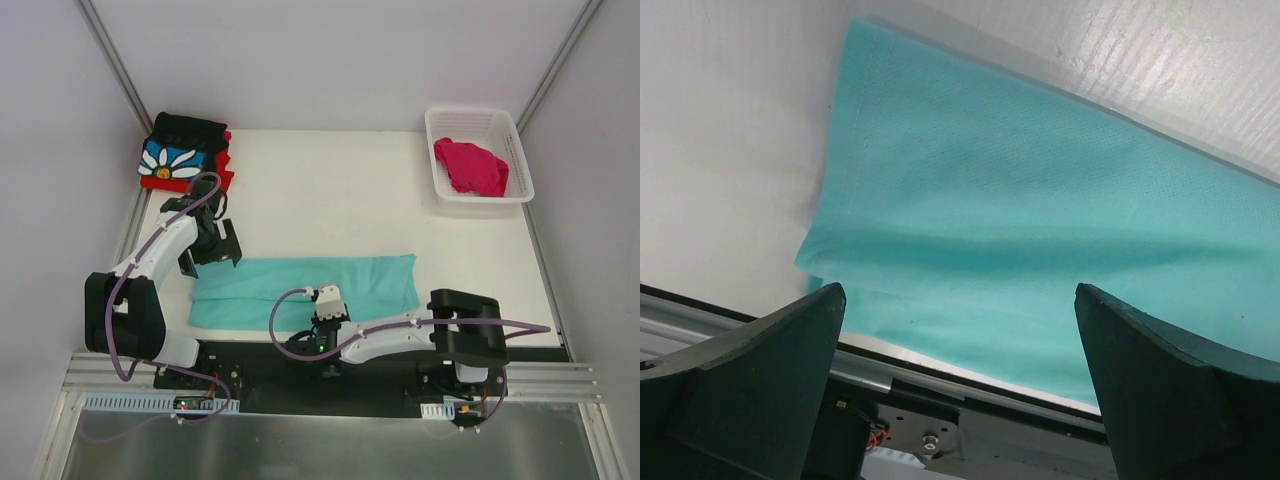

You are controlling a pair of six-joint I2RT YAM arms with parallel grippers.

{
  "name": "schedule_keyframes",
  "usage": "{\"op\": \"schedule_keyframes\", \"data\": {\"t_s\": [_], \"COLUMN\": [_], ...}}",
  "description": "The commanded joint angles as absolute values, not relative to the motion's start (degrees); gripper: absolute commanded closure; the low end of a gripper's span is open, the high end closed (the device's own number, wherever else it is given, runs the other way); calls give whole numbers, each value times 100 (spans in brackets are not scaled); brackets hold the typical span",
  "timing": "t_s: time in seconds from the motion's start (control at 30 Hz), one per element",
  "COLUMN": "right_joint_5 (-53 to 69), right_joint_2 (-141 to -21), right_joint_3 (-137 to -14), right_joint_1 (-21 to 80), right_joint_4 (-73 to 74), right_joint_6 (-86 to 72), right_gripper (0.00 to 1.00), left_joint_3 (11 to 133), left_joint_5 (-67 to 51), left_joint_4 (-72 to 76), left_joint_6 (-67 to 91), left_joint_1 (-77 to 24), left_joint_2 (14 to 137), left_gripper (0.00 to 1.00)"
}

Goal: Fold and stack the t-shirts

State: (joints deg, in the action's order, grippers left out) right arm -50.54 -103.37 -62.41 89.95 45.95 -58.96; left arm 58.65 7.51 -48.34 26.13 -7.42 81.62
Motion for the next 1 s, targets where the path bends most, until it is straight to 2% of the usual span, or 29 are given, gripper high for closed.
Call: {"op": "schedule_keyframes", "data": {"t_s": [0.0, 0.57, 0.77, 0.97], "right_joint_5": [-5274, -5519, -5484, -5695], "right_joint_2": [-10362, -10661, -10626, -10775], "right_joint_3": [-6266, -6371, -6460, -6810], "right_joint_1": [9009, 8956, 9009, 9070], "right_joint_4": [4316, 3278, 3928, 5324], "right_joint_6": [-5687, -4606, -5175, -6080], "right_gripper": [71, 70, 71, 73], "left_joint_3": [5827, 5801, 5818, 5774], "left_joint_5": [685, 668, 712, 721], "left_joint_4": [-4931, -4957, -4992, -5010], "left_joint_6": [2566, 2549, 2540, 2531], "left_joint_1": [-703, -703, -703, -703], "left_joint_2": [7972, 7972, 7919, 7866], "left_gripper": [1, 1, 1, 1]}}
